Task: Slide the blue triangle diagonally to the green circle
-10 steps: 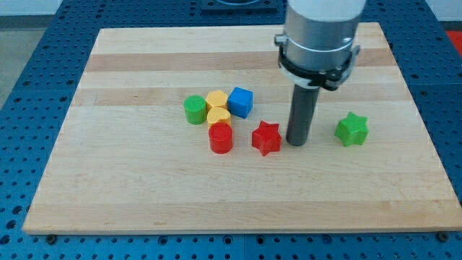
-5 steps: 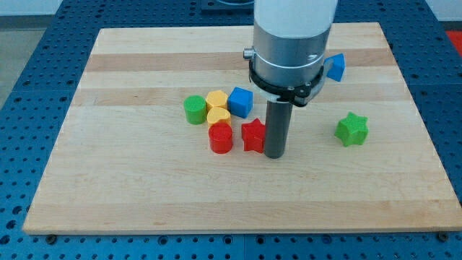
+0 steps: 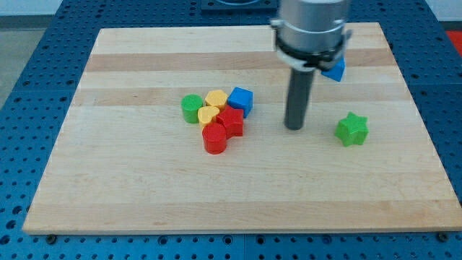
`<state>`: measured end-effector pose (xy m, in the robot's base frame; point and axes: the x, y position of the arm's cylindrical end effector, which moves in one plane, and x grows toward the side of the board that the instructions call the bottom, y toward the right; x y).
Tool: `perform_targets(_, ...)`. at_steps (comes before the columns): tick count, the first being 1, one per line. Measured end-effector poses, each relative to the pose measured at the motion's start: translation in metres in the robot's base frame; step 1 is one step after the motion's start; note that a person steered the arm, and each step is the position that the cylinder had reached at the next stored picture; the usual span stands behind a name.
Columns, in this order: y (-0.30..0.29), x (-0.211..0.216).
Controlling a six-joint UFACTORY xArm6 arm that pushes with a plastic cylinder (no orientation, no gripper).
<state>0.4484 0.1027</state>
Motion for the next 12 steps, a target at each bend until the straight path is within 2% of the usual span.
perform_targets(1, 0.036, -0.04)
perform_targets(3, 0.117, -0.072)
perform_targets(5, 0.14, -0.107)
perform_targets(7, 0.109, -0.12)
perform_targets(12, -0.028, -0.12)
